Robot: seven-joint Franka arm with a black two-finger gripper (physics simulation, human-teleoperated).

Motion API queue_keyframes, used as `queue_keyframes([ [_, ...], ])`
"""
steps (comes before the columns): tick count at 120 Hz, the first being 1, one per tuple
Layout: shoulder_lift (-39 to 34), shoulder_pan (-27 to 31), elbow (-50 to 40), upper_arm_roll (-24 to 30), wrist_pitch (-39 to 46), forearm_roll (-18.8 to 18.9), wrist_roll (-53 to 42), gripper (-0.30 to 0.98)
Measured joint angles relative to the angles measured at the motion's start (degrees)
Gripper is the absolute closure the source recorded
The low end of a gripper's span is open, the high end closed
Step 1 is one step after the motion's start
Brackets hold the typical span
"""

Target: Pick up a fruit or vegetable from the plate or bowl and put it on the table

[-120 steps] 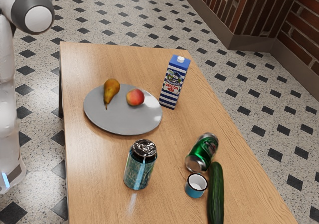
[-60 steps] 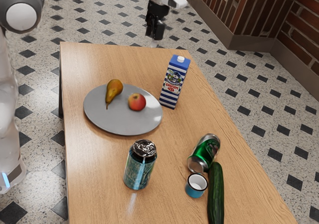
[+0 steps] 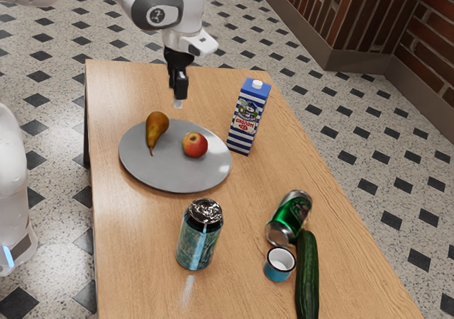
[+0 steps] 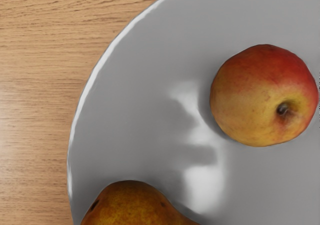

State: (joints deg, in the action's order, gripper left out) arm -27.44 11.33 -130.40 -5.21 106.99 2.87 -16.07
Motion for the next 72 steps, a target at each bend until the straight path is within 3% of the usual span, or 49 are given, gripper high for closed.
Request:
queue_keyframes([
  [51,-0.63,0.12,-7.33,8.92,10.96,-5.47,1.21,0.03],
  [72,0.68,0.22,-8.76,9.7,14.08,-6.83,1.66,0.03],
])
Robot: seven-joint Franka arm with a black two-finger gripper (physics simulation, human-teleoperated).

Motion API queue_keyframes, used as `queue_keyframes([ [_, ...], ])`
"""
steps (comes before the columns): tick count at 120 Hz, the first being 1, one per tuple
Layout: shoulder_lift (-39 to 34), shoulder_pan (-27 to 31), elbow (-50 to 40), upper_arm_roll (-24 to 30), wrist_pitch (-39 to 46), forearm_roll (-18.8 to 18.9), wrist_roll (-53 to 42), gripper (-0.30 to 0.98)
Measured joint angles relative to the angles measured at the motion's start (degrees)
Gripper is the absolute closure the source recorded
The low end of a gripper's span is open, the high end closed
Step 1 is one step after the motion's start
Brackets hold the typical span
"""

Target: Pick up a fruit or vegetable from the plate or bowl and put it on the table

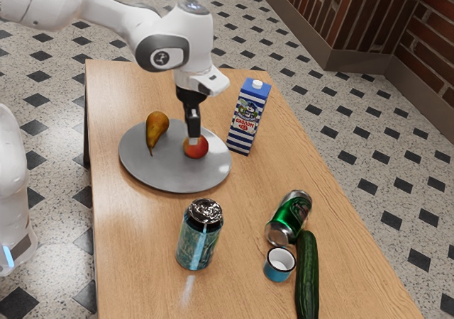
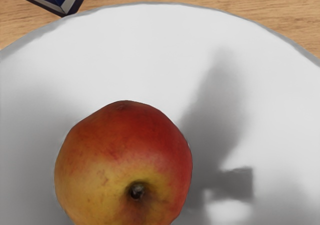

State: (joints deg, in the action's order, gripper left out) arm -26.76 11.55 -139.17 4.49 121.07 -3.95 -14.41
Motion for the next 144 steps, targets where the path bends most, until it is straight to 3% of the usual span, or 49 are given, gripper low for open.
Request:
queue_keyframes([
  [106,7.72,0.32,-0.52,-1.6,6.43,-1.13,1.07,0.04],
  [144,8.25,0.16,-0.52,-2.37,8.18,-0.98,2.54,0.2],
])
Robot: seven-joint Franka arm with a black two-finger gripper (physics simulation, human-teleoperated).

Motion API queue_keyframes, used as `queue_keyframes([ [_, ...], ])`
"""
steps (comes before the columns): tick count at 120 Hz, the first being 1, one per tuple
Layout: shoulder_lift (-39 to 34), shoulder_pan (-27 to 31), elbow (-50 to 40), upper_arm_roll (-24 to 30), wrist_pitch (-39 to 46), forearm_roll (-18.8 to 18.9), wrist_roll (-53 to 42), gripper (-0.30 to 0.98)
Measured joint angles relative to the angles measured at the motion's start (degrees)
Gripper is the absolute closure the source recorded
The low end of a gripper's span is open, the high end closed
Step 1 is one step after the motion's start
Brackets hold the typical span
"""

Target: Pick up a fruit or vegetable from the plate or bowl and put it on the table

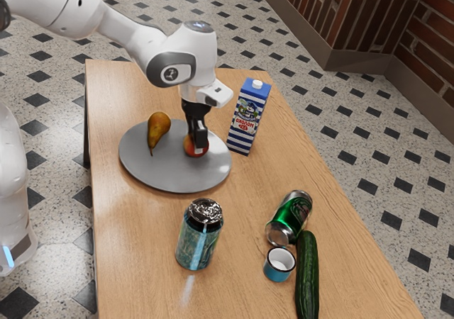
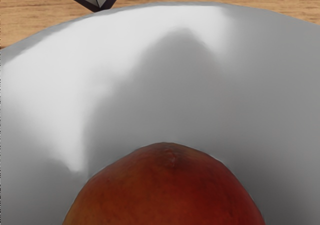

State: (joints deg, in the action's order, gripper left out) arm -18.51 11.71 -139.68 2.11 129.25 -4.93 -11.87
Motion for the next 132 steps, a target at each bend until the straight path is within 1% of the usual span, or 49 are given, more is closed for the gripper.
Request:
queue_keyframes([
  [17,-0.11,-0.02,0.07,0.0,0.55,0.35,0.9,0.3],
  [24,-0.32,-0.02,0.21,0.0,0.69,0.52,1.31,0.31],
  [36,-0.6,0.01,0.58,-0.04,0.8,0.76,1.95,0.33],
  [59,-0.98,0.1,3.25,-2.71,0.81,1.44,2.87,0.32],
  [84,-1.21,0.22,4.49,-10.1,0.61,4.4,3.51,0.32],
  [111,-1.17,0.33,6.06,-20.14,-0.24,8.05,3.95,0.32],
  [132,-0.66,0.89,6.95,-24.84,-1.46,10.48,4.17,0.32],
])
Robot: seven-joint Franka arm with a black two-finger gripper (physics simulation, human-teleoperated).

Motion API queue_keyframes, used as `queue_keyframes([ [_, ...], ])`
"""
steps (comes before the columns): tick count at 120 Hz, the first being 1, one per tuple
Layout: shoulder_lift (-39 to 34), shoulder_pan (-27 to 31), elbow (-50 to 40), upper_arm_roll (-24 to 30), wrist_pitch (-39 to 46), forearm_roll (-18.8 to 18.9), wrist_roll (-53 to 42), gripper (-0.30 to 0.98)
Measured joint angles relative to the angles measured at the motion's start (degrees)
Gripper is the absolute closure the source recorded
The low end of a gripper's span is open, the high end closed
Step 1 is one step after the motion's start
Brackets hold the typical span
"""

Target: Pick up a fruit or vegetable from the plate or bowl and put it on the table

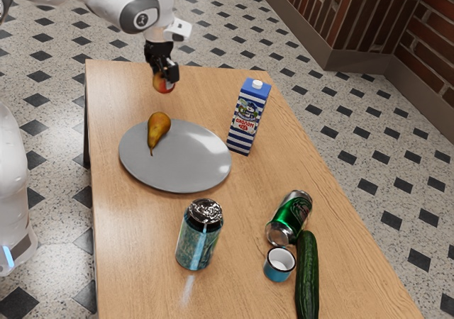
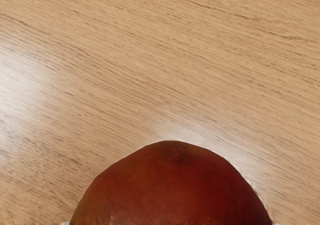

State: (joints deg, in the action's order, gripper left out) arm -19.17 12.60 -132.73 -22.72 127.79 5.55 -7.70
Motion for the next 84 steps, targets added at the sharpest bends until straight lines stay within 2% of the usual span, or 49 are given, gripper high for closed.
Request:
queue_keyframes([
  [26,2.23,0.96,-0.64,-1.16,1.65,1.5,0.36,0.32],
  [72,4.73,1.02,-1.57,-4.12,4.89,1.73,1.03,0.33],
  [84,4.77,0.88,-1.53,-4.16,5.03,1.37,0.83,0.19],
])
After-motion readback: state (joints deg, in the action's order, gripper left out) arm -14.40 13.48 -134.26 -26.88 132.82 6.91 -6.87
